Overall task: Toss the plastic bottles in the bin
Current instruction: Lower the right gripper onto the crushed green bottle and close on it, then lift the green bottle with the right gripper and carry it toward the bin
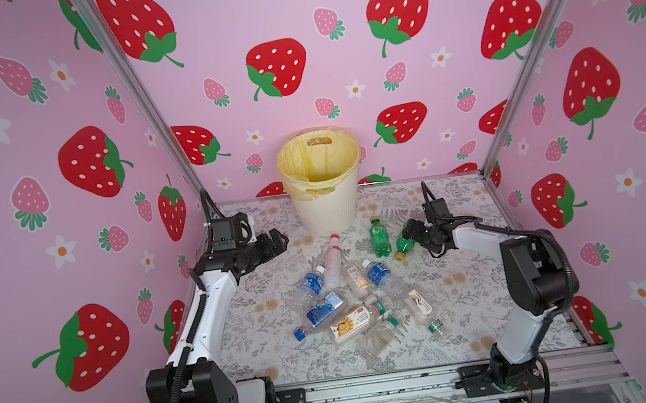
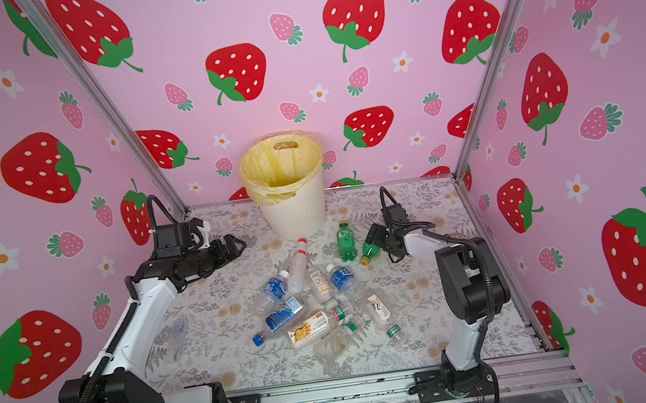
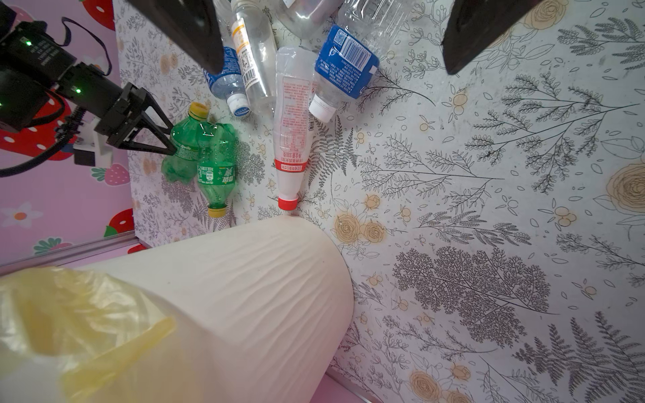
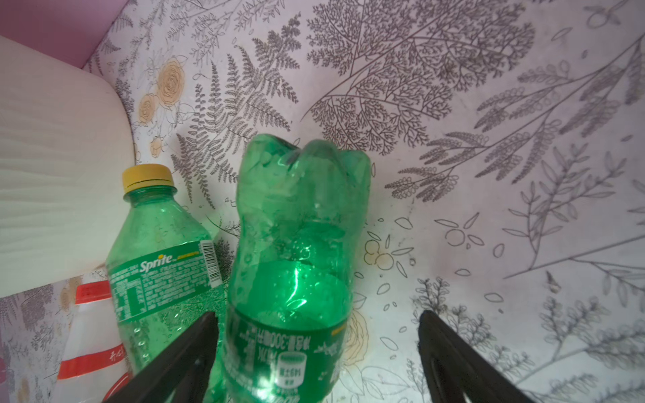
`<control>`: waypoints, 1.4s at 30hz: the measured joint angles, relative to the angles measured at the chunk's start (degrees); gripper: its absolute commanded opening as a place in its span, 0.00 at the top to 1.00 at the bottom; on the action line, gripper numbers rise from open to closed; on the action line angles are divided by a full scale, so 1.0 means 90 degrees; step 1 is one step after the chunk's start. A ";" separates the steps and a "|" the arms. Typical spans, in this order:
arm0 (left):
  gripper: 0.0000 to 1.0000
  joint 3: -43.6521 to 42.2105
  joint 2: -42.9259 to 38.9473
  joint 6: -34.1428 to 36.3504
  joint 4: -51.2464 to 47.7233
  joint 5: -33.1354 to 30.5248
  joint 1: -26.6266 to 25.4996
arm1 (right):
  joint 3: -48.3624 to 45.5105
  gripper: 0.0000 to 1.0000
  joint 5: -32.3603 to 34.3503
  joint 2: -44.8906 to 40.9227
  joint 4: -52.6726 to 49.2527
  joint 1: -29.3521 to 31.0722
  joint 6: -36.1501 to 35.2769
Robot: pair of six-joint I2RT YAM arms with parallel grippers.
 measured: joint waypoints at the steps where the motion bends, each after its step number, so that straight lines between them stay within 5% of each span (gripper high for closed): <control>1: 0.01 0.0000 0.0000 0.0000 0.0000 0.0002 0.0000 | 0.0012 0.11 0.0002 0.0027 -0.0002 0.0000 0.0049; 12: 0.01 0.0000 0.0000 0.0000 0.0000 0.0046 0.0002 | 0.0437 0.17 0.0019 0.0440 -0.0005 0.0017 0.0333; 24: 0.01 0.0000 0.0000 -0.0010 0.0002 0.0068 0.0044 | 0.0437 0.39 -0.0083 0.0617 0.0041 0.0019 0.0474; 42: 0.01 -0.0019 0.0000 -0.0114 0.0017 0.0199 0.0175 | -0.0231 0.42 -0.0223 -0.0204 0.0248 0.0049 -0.0027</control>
